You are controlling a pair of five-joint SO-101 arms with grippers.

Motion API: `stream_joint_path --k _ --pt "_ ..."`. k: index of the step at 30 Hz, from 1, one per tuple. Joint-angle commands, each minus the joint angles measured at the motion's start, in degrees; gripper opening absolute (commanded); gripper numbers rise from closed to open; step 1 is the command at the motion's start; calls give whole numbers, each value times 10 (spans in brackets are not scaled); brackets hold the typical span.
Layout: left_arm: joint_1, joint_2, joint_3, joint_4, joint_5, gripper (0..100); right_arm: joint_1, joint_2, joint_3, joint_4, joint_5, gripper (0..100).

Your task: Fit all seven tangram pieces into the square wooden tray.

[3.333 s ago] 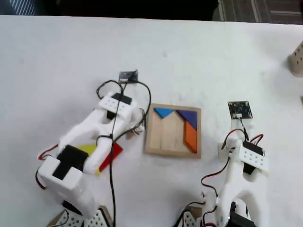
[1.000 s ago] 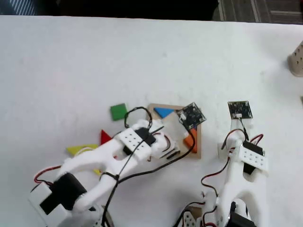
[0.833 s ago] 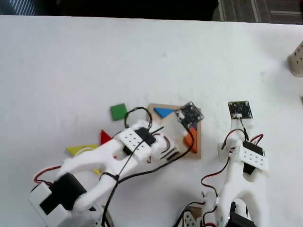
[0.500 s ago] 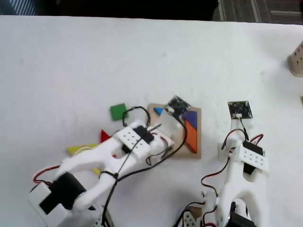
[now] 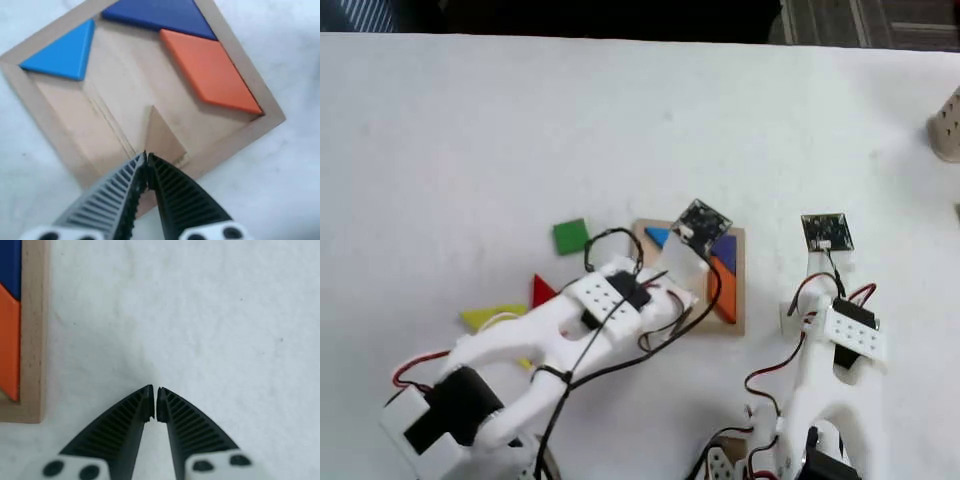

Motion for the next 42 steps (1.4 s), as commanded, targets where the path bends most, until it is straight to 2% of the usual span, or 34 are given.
stream_joint_path --k 1,6,17,29,34,42 --pt "15 -27 -6 -12 8 22 -5 -17 -2 9 5 19" --pt "-1 -25 -9 4 47 22 -5 -17 -2 9 5 19" --pt "-21 101 -96 46 53 22 -5 -17 -2 9 5 19" --pt "-50 107 -146 40 47 23 -5 -17 -2 9 5 19" --pt "-64 102 -161 12 51 23 -5 -17 -2 9 5 19" --pt "-23 33 -132 3 52 23 -13 -17 -2 9 5 19"
